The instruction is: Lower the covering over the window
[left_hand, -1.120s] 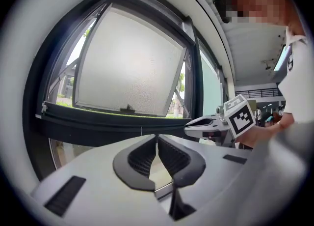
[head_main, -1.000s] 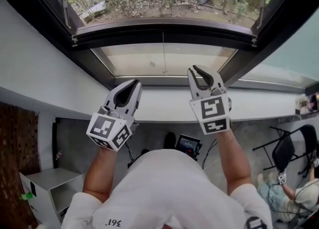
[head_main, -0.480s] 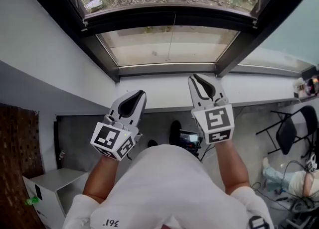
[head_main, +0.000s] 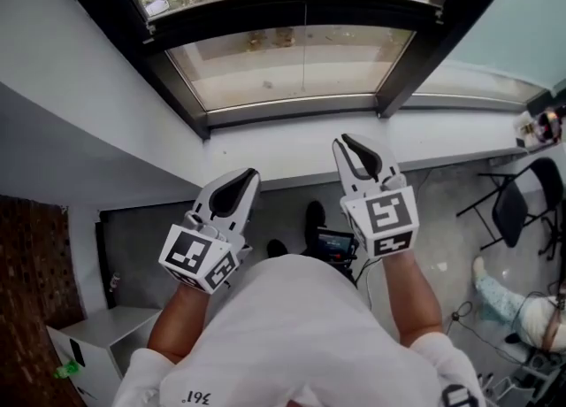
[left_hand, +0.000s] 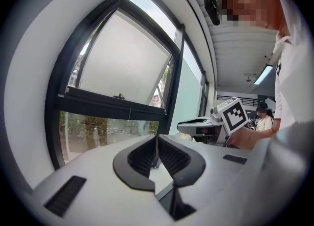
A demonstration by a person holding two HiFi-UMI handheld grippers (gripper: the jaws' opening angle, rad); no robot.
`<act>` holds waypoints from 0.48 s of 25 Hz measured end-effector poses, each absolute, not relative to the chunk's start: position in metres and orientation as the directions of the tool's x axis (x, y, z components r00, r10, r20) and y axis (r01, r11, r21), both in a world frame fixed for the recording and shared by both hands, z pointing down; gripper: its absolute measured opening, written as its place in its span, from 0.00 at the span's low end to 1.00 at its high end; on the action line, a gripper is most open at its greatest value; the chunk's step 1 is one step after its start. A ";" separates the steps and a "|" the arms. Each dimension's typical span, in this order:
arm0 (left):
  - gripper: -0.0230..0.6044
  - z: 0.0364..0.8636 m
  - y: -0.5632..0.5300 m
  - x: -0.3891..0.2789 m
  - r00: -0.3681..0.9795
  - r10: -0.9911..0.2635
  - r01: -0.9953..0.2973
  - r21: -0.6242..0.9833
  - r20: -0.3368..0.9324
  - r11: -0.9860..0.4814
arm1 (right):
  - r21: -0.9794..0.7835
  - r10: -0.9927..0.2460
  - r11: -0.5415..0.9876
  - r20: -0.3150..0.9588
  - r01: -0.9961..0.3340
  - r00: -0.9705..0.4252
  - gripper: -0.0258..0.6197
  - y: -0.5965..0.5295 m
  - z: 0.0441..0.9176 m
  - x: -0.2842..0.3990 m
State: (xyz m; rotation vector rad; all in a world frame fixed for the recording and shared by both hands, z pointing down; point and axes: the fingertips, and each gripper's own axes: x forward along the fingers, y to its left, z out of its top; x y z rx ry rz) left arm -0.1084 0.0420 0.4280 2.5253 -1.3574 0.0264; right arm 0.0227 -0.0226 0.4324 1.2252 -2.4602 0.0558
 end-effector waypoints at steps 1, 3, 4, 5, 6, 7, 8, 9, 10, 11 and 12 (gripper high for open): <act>0.09 0.429 0.046 -0.107 0.566 -0.812 -0.816 0.233 0.144 -0.528 | 0.137 -0.760 0.616 0.361 -0.776 -0.540 0.13 -0.018 0.433 0.023; 0.09 0.429 0.052 -0.103 0.580 -0.802 -0.807 0.238 0.143 -0.540 | 0.140 -0.764 0.611 0.361 -0.779 -0.534 0.13 -0.008 0.432 0.027; 0.09 0.429 0.055 -0.101 0.584 -0.799 -0.803 0.241 0.142 -0.545 | 0.140 -0.767 0.607 0.360 -0.782 -0.531 0.13 -0.004 0.432 0.030; 0.09 0.429 0.058 -0.098 0.587 -0.797 -0.801 0.243 0.141 -0.547 | 0.139 -0.769 0.604 0.360 -0.785 -0.529 0.13 -0.001 0.432 0.033; 0.09 0.429 0.061 -0.096 0.588 -0.797 -0.801 0.245 0.141 -0.547 | 0.137 -0.769 0.603 0.361 -0.786 -0.527 0.13 0.001 0.432 0.036; 0.09 0.429 0.063 -0.093 0.587 -0.797 -0.801 0.247 0.142 -0.545 | 0.135 -0.768 0.603 0.363 -0.786 -0.527 0.13 0.004 0.432 0.039; 0.09 0.428 0.066 -0.090 0.585 -0.798 -0.802 0.250 0.142 -0.543 | 0.133 -0.766 0.605 0.365 -0.785 -0.529 0.13 0.006 0.432 0.042; 0.09 0.427 0.067 -0.088 0.583 -0.800 -0.803 0.251 0.142 -0.541 | 0.131 -0.763 0.608 0.367 -0.783 -0.532 0.13 0.007 0.431 0.044; 0.09 0.425 0.068 -0.085 0.579 -0.803 -0.805 0.251 0.142 -0.537 | 0.129 -0.760 0.612 0.368 -0.780 -0.536 0.13 0.008 0.431 0.047; 0.09 0.424 0.068 -0.083 0.574 -0.807 -0.809 0.252 0.140 -0.532 | 0.126 -0.755 0.618 0.370 -0.776 -0.541 0.13 0.008 0.430 0.049; 0.09 0.422 0.067 -0.081 0.568 -0.811 -0.812 0.253 0.139 -0.525 | 0.123 -0.750 0.624 0.373 -0.772 -0.547 0.13 0.008 0.430 0.050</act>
